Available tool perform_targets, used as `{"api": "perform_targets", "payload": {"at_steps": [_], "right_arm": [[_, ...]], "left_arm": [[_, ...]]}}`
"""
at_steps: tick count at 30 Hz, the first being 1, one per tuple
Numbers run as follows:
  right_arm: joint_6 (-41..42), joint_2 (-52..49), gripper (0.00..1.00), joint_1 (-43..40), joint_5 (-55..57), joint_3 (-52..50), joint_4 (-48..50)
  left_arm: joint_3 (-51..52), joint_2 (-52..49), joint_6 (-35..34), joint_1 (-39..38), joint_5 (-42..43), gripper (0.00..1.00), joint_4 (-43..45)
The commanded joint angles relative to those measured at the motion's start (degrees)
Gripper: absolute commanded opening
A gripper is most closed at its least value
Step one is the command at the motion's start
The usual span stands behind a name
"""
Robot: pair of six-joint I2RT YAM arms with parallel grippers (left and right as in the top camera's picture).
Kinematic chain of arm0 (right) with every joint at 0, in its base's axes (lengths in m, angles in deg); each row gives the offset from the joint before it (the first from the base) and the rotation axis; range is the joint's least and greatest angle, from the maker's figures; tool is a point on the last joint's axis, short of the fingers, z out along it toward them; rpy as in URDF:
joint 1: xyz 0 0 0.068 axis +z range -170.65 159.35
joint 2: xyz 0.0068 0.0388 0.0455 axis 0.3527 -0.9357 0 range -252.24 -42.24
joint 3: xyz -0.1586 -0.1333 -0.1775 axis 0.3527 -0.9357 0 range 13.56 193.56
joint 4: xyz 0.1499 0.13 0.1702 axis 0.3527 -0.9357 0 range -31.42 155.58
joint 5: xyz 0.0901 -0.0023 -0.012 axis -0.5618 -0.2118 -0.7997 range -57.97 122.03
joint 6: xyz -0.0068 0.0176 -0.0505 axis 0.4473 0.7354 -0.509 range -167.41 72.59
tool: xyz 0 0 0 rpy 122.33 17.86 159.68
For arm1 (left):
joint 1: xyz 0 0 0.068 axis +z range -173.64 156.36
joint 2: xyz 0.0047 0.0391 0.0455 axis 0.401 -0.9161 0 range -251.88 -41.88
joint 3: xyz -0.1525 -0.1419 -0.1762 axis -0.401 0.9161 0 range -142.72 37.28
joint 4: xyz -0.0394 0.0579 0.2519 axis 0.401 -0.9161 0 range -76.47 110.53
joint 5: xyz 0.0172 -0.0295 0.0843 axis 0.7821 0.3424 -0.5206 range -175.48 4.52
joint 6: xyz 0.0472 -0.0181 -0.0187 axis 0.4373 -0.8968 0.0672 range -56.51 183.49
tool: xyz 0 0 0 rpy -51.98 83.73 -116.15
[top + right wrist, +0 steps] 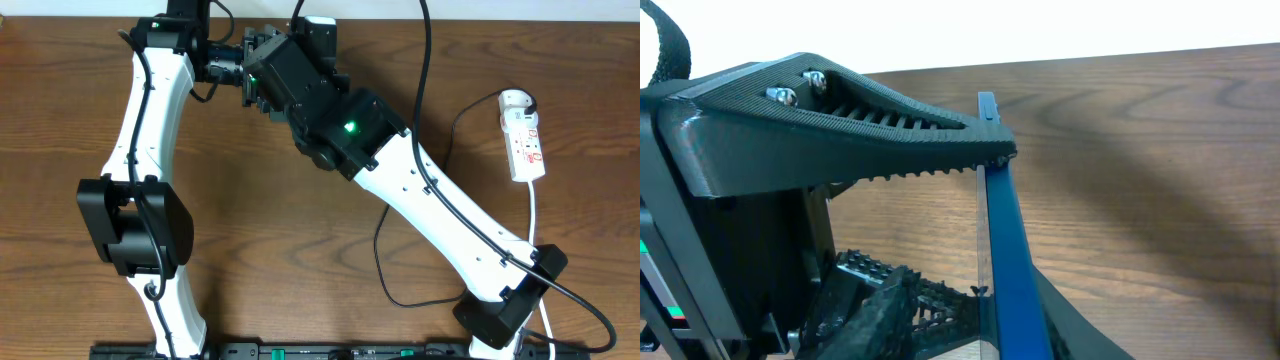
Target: Plug charger to phone and switch on socket
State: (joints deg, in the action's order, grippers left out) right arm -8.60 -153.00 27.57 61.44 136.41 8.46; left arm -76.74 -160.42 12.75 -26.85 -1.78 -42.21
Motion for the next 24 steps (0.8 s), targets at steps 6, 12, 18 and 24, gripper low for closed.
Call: {"api": "perform_targets", "payload": {"at_steps": [6,12,18,24], "right_arm": [[0.09,-0.57,0.16,-0.28,1.14,0.66,0.15],[0.09,-0.57,0.01,-0.28,1.16,0.66,0.15],[0.09,-0.46,0.01,-0.28,1.31,0.72,0.15],[0.37,2.1,0.01,-0.35,6.67,0.92,1.14]], "left_arm": [[-0.81,1.77,1.64,0.02,3.08,0.68,0.09],[-0.81,1.77,1.64,0.02,3.08,0.68,0.09],[-0.81,1.77,1.6,0.02,3.02,0.84,0.7],[-0.81,1.77,1.57,0.02,-0.92,0.94,0.92]]}}
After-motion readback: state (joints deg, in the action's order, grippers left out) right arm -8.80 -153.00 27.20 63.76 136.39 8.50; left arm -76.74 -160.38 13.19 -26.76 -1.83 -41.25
